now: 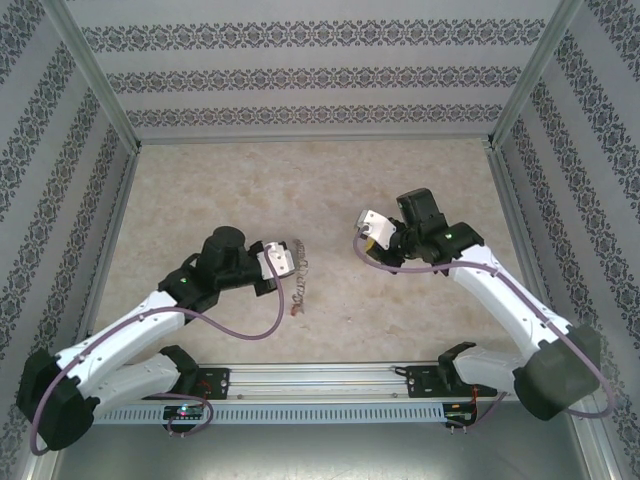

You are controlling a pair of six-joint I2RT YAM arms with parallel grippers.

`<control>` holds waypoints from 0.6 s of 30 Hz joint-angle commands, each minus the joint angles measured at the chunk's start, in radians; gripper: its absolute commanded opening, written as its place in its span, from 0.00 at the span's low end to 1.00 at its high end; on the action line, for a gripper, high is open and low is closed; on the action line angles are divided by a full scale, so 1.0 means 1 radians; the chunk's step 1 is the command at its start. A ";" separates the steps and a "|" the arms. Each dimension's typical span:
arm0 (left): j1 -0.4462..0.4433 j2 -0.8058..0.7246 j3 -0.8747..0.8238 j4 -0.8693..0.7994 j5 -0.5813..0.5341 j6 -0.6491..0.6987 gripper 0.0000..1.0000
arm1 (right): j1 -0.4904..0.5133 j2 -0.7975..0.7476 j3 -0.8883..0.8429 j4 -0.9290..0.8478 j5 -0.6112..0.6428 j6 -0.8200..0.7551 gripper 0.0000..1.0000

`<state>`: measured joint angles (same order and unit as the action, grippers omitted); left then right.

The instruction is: Put the keys on the keyring

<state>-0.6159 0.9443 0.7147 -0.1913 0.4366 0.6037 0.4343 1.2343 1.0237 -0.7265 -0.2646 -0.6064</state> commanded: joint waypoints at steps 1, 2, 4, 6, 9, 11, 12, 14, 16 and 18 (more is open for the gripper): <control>0.027 -0.042 0.051 -0.164 0.029 0.072 0.00 | -0.002 0.042 0.042 -0.211 0.156 -0.004 0.00; 0.033 -0.046 0.049 -0.165 0.034 0.073 0.00 | -0.002 0.053 0.046 -0.236 0.167 -0.006 0.00; 0.043 -0.048 0.040 -0.156 0.037 0.071 0.00 | -0.005 0.077 0.060 -0.281 0.172 -0.022 0.00; 0.050 -0.047 0.030 -0.135 0.043 0.062 0.00 | -0.004 0.107 0.073 -0.322 0.217 -0.039 0.00; 0.060 -0.044 0.012 -0.093 0.061 0.047 0.00 | 0.001 0.159 0.078 -0.367 0.357 -0.059 0.00; 0.070 -0.040 0.000 -0.064 0.075 0.039 0.00 | 0.002 0.187 0.075 -0.370 0.371 -0.066 0.00; 0.075 -0.039 -0.007 -0.054 0.081 0.038 0.00 | 0.004 0.203 0.075 -0.369 0.367 -0.067 0.00; 0.083 -0.036 -0.020 -0.029 0.091 0.030 0.00 | 0.013 0.252 0.077 -0.365 0.368 -0.077 0.00; 0.090 -0.038 -0.037 -0.007 0.098 0.021 0.00 | 0.024 0.319 0.095 -0.368 0.382 -0.080 0.00; 0.099 -0.042 -0.048 0.006 0.101 0.011 0.00 | 0.037 0.397 0.136 -0.378 0.385 -0.079 0.00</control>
<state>-0.5350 0.9100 0.6804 -0.2729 0.4984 0.6353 0.4484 1.5536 1.1072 -1.0702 0.0784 -0.6647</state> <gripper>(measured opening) 0.058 0.049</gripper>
